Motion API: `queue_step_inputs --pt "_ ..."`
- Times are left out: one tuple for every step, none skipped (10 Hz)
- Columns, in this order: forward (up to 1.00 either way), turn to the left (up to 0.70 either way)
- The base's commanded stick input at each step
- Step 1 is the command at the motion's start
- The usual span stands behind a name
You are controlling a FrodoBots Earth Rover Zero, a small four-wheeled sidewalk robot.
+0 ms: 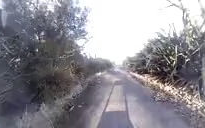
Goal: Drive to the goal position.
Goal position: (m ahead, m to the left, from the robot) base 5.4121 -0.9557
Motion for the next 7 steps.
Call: queue_step_inputs --pt "0.85 -0.23" --pt "0.85 0.0" --pt "0.85 0.0" --pt "0.85 0.0" --pt "0.85 0.0" --pt "0.85 0.0" --pt "0.85 0.0"
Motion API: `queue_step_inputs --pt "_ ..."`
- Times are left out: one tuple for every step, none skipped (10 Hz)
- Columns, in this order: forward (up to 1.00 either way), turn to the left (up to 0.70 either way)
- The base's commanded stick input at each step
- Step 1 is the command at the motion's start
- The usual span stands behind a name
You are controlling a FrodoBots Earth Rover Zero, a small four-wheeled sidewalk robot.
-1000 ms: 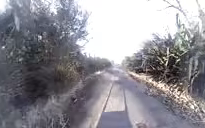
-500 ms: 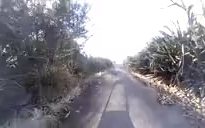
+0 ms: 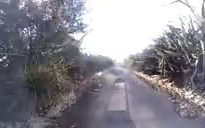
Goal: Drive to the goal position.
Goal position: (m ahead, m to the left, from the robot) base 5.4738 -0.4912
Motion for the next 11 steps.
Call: queue_step_inputs --pt "0.85 0.0" --pt "0.85 0.0" --pt "0.85 0.0" --pt "0.85 0.0" --pt "0.85 0.0" --pt "0.85 0.0" --pt "0.85 -0.07" --pt "0.85 -0.19" --pt "0.85 -0.31" --pt "0.85 -0.34" --pt "0.85 -0.34"
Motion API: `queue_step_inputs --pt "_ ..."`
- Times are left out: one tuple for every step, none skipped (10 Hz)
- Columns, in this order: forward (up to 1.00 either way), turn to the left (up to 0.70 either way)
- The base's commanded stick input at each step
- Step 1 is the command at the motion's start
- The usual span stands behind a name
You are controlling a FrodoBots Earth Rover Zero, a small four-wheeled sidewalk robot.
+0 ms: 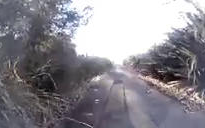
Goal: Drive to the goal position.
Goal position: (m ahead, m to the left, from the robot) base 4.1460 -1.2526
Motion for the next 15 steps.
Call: queue_step_inputs --pt "0.85 -0.34" --pt "0.85 -0.34" --pt "0.85 -0.34" --pt "0.85 -0.34" --pt "0.85 -0.34" --pt "0.85 -0.34" --pt "0.85 -0.34" --pt "0.85 0.0" --pt "0.85 0.0" --pt "0.85 0.0" --pt "0.85 0.0" --pt "0.85 0.0" --pt "0.85 0.0" --pt "0.85 0.0" --pt "0.85 0.0"
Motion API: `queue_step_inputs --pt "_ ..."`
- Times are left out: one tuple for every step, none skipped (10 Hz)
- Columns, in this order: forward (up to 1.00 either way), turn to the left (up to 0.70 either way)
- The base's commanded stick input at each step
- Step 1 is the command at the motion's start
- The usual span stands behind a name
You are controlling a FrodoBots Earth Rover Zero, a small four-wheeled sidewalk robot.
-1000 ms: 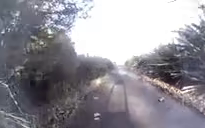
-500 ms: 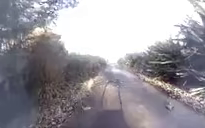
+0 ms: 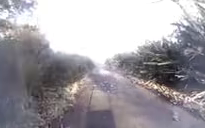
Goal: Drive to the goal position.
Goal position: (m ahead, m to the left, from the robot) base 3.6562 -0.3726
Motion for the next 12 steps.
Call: queue_step_inputs --pt "0.85 0.0" --pt "0.85 0.0" --pt "0.85 0.0" --pt "0.85 0.0" --pt "0.85 0.0" --pt "0.85 0.0" --pt "0.85 0.0" --pt "0.85 0.0" --pt "0.85 0.0" --pt "0.85 0.0" --pt "0.85 0.0" --pt "0.85 0.0"
